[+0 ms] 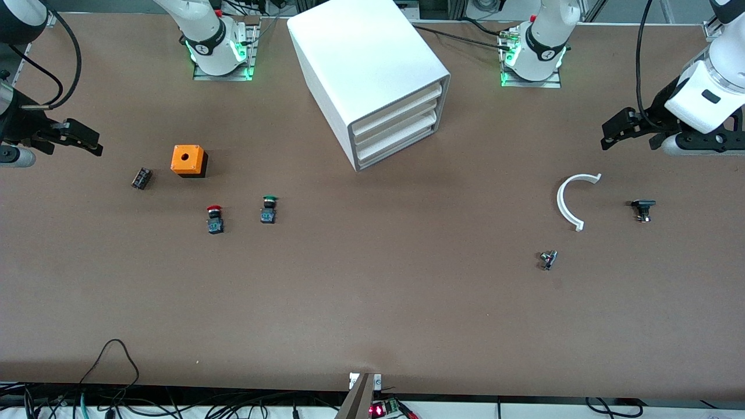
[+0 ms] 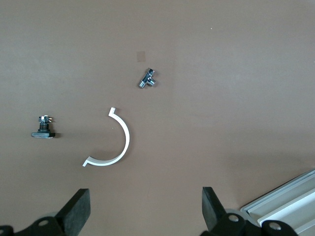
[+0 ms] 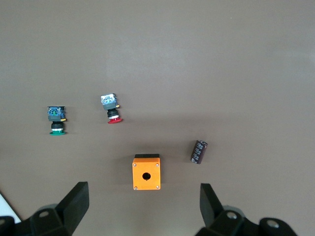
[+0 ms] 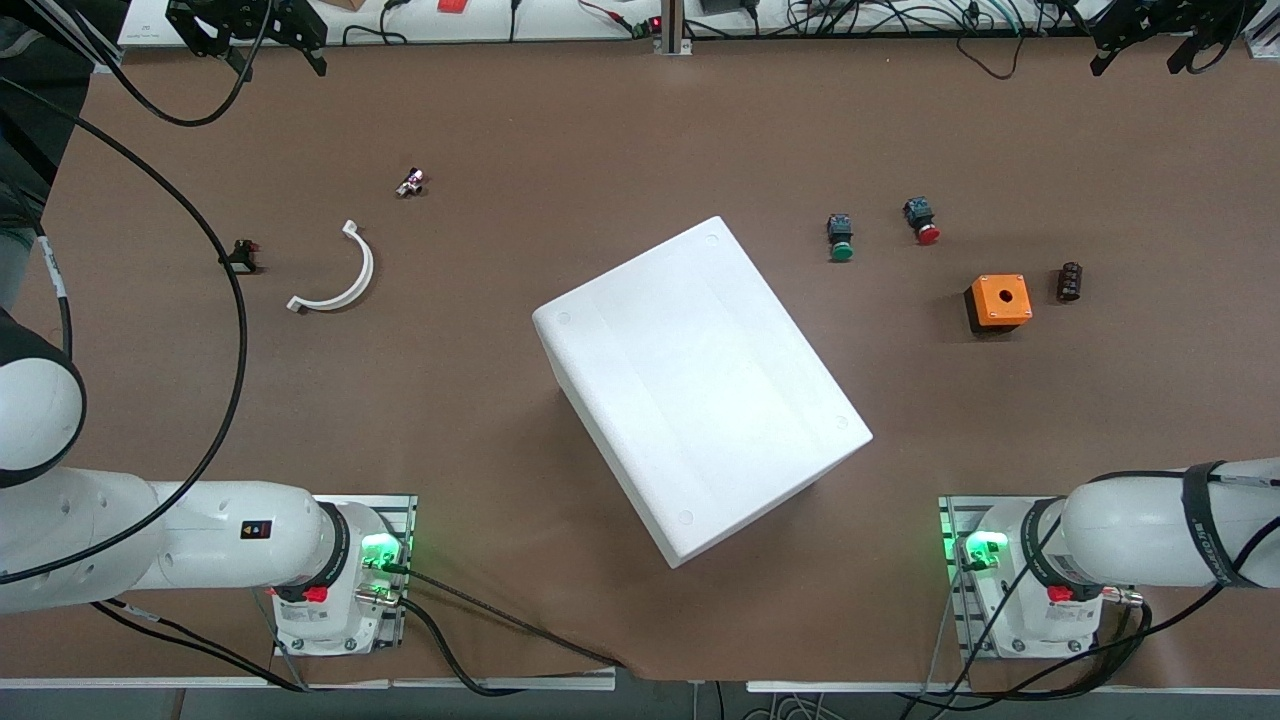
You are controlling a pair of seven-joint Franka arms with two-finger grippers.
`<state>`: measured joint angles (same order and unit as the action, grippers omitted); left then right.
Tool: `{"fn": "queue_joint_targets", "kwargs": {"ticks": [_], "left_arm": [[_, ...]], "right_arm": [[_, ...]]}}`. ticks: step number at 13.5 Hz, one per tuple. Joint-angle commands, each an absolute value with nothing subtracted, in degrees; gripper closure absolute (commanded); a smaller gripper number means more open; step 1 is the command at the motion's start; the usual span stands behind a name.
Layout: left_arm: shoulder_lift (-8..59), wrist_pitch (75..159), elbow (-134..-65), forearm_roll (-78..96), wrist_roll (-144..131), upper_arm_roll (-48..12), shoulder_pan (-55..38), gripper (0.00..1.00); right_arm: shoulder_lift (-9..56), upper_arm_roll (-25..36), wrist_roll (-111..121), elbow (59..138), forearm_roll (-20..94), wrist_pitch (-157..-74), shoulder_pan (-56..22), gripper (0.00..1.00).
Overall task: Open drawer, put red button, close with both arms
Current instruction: 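Move the left gripper toward the white drawer cabinet, then hook the left gripper on the top drawer front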
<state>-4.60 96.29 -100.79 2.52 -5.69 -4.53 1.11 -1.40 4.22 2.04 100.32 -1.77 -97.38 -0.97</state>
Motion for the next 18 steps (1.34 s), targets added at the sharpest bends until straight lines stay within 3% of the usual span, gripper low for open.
{"fn": "queue_joint_targets", "kwargs": {"ticks": [1,6,9,18], "left_arm": [[-4.2,91.9,-99.3,1.5,-4.7,-4.2,1.1,0.00],[-2.9,94.7,-99.4,2.5,-4.5,-4.3,1.1,0.00],[1.5,95.2,-101.8,11.7,-4.6,-4.3,1.0,0.00],[10.7,116.2,-120.7,44.1,-4.3,-11.4,-5.4,0.00]], "right_arm": [[-2.4,4.5,1.5,99.3,-0.7,-95.2,-1.0,0.00],[-2.4,5.1,1.7,99.3,-0.9,-94.2,-1.0,0.00],[-2.4,4.5,1.9,99.2,-1.4,-93.7,-1.1,0.00],[-1.6,4.7,1.9,97.7,-1.6,-92.7,-1.1,0.00]]}}
